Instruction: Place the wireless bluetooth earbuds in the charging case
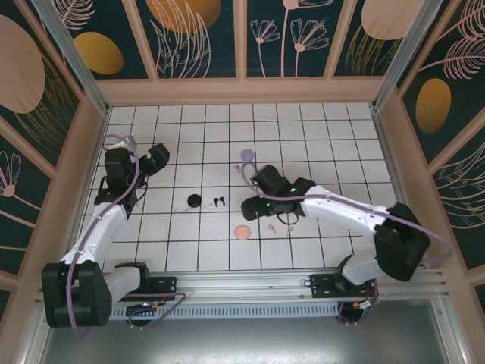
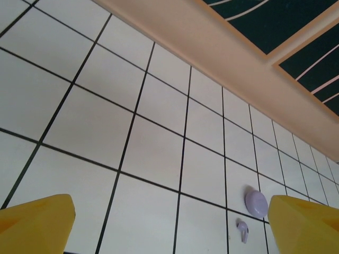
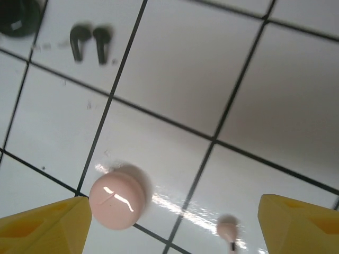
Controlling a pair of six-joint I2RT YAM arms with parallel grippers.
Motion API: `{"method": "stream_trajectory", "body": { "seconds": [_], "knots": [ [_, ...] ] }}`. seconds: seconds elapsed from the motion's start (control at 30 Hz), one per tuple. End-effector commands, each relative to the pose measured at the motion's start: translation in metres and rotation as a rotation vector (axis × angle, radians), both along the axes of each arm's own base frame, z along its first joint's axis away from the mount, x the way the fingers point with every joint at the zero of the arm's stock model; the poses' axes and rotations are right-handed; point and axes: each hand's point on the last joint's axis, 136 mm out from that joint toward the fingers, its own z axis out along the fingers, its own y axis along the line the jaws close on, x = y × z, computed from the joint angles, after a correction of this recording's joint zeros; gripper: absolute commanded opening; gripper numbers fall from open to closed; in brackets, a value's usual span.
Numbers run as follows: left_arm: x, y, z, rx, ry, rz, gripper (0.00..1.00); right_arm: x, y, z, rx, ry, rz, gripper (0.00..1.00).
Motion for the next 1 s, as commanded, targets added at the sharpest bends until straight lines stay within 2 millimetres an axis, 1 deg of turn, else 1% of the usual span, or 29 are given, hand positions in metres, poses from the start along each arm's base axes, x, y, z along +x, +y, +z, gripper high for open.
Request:
{"method": "stream_trajectory", "body": {
  "seconds": [0.0, 0.17, 0.37, 0.57, 0.97],
  "knots": [
    [-0.002, -0.004, 0.010, 0.000, -0.004, -0.024, 0.94, -0.012, 0.009, -0.010, -0.115, 0.021, 0.072, 0.83],
    [0.000, -0.006, 0.004, 0.000, 0.013, -0.035, 0.94, -0.025, 0.027, -0.028, -0.207, 0.028, 0.184, 0.84],
    [0.001, -0.007, -0.001, -0.005, 0.028, -0.039, 0.95, -0.034, 0.038, -0.044, -0.261, 0.048, 0.273, 0.84],
    [0.001, -0.007, -0.002, -0.005, 0.031, -0.041, 0.95, -0.039, 0.041, -0.058, -0.280, 0.077, 0.314, 0.83],
    [0.002, -0.008, -0.005, -0.007, 0.038, -0.045, 0.97, -0.045, 0.043, -0.074, -0.329, 0.102, 0.360, 0.76]
  ]
}}
